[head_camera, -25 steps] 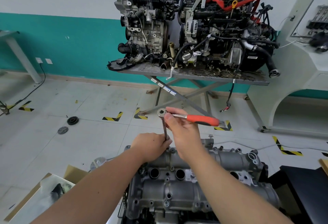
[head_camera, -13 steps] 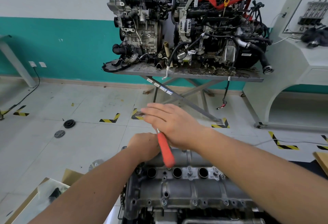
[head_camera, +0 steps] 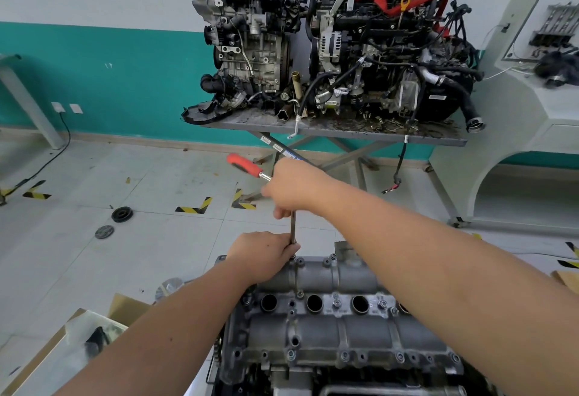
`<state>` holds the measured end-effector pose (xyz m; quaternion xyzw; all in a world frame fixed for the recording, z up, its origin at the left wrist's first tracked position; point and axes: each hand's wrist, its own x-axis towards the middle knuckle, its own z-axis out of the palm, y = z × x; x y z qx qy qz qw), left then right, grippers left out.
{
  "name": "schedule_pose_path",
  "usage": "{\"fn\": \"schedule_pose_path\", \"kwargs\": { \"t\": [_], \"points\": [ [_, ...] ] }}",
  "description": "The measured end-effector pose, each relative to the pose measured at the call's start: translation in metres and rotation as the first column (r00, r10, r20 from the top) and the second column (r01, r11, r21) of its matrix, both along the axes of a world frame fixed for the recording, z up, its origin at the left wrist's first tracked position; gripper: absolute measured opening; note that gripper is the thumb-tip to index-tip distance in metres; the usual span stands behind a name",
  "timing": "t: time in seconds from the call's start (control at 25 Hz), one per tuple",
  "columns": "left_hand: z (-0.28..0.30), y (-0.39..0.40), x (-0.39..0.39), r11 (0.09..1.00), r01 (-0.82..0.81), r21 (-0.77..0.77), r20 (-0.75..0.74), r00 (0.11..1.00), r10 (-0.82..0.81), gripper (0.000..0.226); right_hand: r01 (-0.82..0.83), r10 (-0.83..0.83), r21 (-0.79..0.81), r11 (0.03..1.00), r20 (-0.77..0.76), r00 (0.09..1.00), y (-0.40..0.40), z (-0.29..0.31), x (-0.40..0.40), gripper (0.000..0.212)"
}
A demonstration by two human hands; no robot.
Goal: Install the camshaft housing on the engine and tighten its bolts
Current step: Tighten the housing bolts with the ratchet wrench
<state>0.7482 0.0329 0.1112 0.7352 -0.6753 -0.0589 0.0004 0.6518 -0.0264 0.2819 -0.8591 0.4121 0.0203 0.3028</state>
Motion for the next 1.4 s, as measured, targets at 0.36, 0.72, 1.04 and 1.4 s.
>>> {"fn": "schedule_pose_path", "kwargs": {
  "t": [0.36,0.72,1.04,1.4],
  "points": [
    [-0.001,-0.002,-0.001,0.999,0.033,-0.026,-0.031,0.999,-0.033,0.039,-0.258,-0.931,0.909,0.327,0.357,0.078,0.012,-0.054,-0.019,0.021],
    [0.001,-0.003,-0.003,1.0,-0.01,-0.006,-0.004,1.0,0.01,0.045,-0.33,-0.673,0.767,0.55,0.641,0.369,0.003,-0.062,-0.038,0.013],
    [0.001,-0.002,-0.003,1.0,0.015,0.007,-0.004,1.0,-0.015,0.047,-0.093,-0.133,0.559,0.824,0.35,0.927,-0.015,-0.016,-0.03,0.018],
    [0.003,-0.002,-0.002,0.999,-0.005,-0.034,-0.063,0.998,0.003,0.037,0.266,-0.785,0.767,0.583,0.45,0.425,0.005,-0.03,0.003,0.01]
  ]
}}
